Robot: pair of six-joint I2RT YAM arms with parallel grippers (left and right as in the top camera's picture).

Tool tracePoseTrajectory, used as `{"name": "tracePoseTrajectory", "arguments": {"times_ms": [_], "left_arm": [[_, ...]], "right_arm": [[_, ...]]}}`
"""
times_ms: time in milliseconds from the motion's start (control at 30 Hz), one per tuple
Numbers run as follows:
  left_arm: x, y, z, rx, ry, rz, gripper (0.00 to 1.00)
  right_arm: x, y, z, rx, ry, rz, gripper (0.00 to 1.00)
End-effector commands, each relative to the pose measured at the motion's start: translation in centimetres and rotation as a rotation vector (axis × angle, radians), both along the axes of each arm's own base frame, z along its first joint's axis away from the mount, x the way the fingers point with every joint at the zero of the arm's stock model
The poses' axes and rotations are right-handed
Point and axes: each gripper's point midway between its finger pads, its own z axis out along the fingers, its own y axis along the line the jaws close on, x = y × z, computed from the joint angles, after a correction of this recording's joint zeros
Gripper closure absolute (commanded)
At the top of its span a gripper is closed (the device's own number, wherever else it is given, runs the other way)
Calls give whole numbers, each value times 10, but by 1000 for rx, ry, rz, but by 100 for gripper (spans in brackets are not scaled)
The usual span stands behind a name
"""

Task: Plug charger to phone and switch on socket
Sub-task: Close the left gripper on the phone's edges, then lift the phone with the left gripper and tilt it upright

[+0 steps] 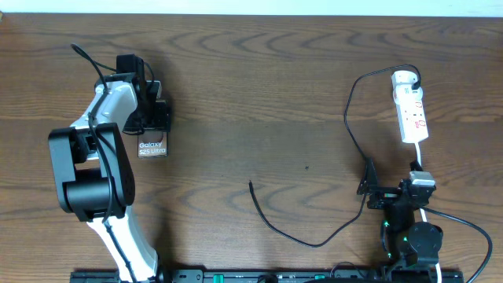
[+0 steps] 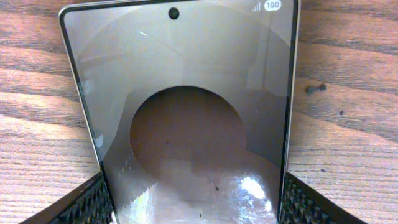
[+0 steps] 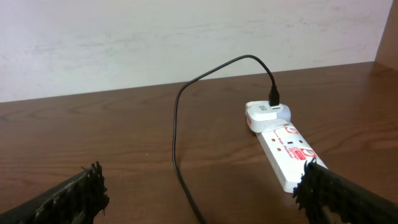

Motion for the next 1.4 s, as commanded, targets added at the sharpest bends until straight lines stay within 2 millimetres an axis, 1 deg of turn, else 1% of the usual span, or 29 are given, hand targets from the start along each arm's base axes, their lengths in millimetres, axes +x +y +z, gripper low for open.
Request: {"name": "tracePoseTrajectory", "arguments": {"times_ms": [0,33,67,367,400,533,567,667,800,833,867,900,967,1067,1100,1200,1233,1267,1367], "left_arm": [[-24,2,-30,6,101,3,88],[-24,2,-30,6,101,3,92],[-24,2,-30,6,101,3,93],[-21,2,-27,8,90,4,93],[-19,2,-26,8,85,6,93],[-8,3,-6,8,37,7,93],[-5,2,0,1,19,6,93],[6,-3,27,-27,-58,5,93],[16,-11,73,-61,-181,-7,93],[17,-10,85,-59,-211,0,93],[18,-10,110,-58,-270,21,93],[18,-10,122,-59,-300,36,93],[16,-11,144,-68,-351,78,93],[12,-11,168,-102,-402,182,93],[9,-16,176,-143,-413,224,93],[2,-41,190,-318,-401,277,93],[0,-50,193,-378,-387,287,93],[-4,-64,197,-480,-352,319,93],[-12,-88,209,-685,-282,353,93]], "right_arm": [[0,-1,0,-4,0,-6,1],[0,-1,0,-4,0,-6,1],[0,-1,0,-4,0,-6,1],[0,-1,0,-4,0,-6,1],[0,-1,0,-4,0,-6,1],[0,-1,0,-4,0,-6,1],[0,-1,0,-4,0,-6,1],[0,-1,0,-4,0,-6,1],[0,-1,0,-4,0,-6,1],[0,-1,0,-4,0,-6,1],[0,-1,0,-4,0,-6,1],[0,-1,0,-4,0,-6,1],[0,-1,0,-4,1,-6,1],[0,-1,0,-4,0,-6,1],[0,-1,0,-4,0,-6,1],[0,-1,0,-4,0,-6,1],[0,-1,0,-4,0,-6,1],[0,-1,0,-4,0,-6,1],[0,-1,0,-4,0,-6,1]]}}
